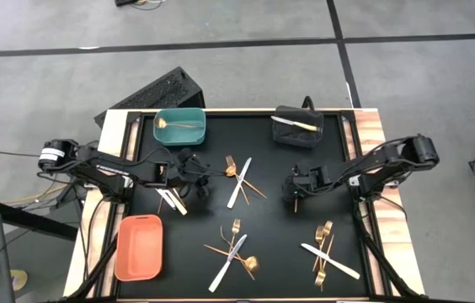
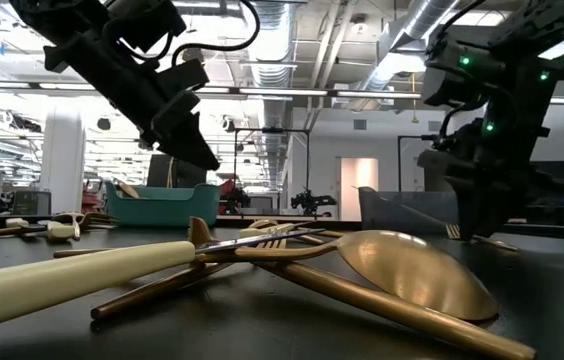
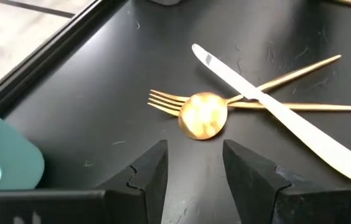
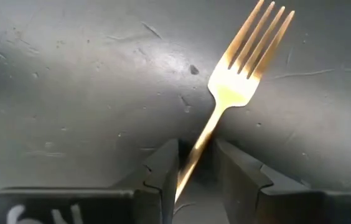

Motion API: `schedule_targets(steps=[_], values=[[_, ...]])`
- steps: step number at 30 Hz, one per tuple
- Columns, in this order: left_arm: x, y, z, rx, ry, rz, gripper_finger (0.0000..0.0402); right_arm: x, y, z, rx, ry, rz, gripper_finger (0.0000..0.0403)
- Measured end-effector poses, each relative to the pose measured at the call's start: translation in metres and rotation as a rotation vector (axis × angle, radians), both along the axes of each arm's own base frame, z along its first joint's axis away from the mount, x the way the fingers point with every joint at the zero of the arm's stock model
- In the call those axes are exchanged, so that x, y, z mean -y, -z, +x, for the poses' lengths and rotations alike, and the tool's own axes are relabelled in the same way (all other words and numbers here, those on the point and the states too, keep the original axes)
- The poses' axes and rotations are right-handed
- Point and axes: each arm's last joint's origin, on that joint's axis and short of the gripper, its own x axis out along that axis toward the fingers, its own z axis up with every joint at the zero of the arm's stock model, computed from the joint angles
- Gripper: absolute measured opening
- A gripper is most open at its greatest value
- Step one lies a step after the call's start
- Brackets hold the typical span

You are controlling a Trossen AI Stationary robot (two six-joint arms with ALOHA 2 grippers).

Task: Sort silverware by color (type)
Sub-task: Put the gold fork into the orange bin

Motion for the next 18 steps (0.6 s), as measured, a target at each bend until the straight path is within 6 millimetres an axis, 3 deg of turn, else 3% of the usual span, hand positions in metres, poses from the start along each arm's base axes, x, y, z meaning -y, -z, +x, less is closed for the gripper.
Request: schedule_targets(steps=[4, 7, 11, 18], values=[[0.001, 0.0, 0.0, -0.005, 0.032, -0.016, 0.0141, -0.007, -0.003, 0.01, -0.028, -0.128, -0.052, 0.0079], [0.002, 0.0, 0.001, 0.011, 0.046, -0.04, 0.0141, -0.015, -0.019, 0.026, 0.007, -0.282, -0.119, 0.0027], [0.002, -0.007, 0.007, 0.123, 0.045, -0.074, 0.0141, -0.027, -0.051, 0.051, 0.121, -0.477, -0.282, 0.0026], [0.007, -0.024, 0.018, 0.317, 0.186, -0.128, 0.0142, -0.046, -0.087, 0.082, 0.28, -0.706, -0.599, 0.0028]])
